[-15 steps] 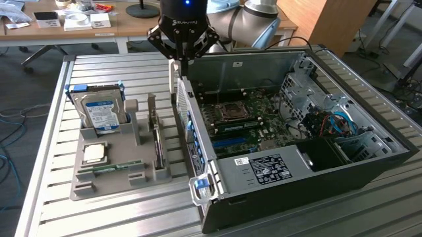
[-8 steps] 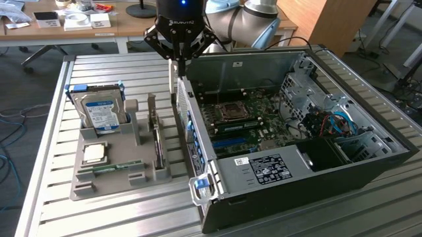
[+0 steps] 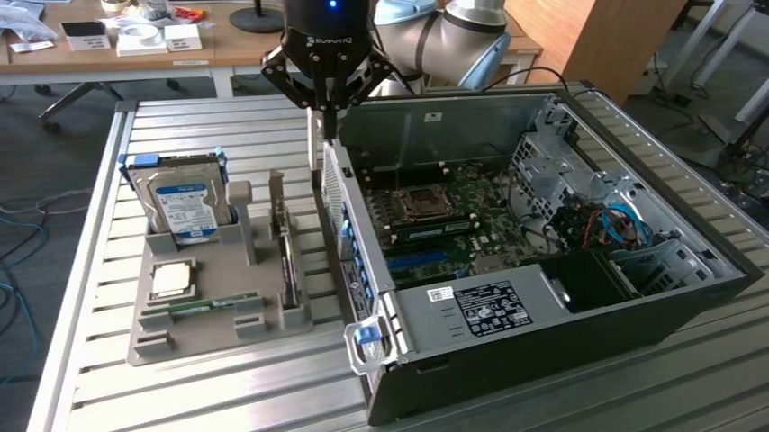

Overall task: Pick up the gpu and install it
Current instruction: 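Reach for the gpu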

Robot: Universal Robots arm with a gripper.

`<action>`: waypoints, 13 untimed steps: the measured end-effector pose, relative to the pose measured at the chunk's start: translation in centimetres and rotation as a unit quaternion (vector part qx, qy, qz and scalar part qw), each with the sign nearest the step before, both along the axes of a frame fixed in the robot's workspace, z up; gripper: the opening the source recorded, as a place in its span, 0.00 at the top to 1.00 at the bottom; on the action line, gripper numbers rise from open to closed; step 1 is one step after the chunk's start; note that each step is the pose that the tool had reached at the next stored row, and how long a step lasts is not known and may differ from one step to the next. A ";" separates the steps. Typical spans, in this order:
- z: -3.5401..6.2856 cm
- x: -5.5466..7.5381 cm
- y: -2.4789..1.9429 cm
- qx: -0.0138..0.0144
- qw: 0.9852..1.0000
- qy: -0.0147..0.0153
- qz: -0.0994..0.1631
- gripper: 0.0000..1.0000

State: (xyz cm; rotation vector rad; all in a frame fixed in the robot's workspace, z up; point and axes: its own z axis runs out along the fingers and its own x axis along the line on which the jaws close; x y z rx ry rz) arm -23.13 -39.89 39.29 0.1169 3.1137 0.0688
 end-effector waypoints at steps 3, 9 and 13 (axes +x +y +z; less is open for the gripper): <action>0.00 -0.2 0.00 0.000 1.000 0.000 0.000 0.89; 0.00 -0.6 0.00 0.000 1.000 0.000 0.000 0.89; 0.00 -0.7 0.00 0.000 1.000 0.000 0.000 0.89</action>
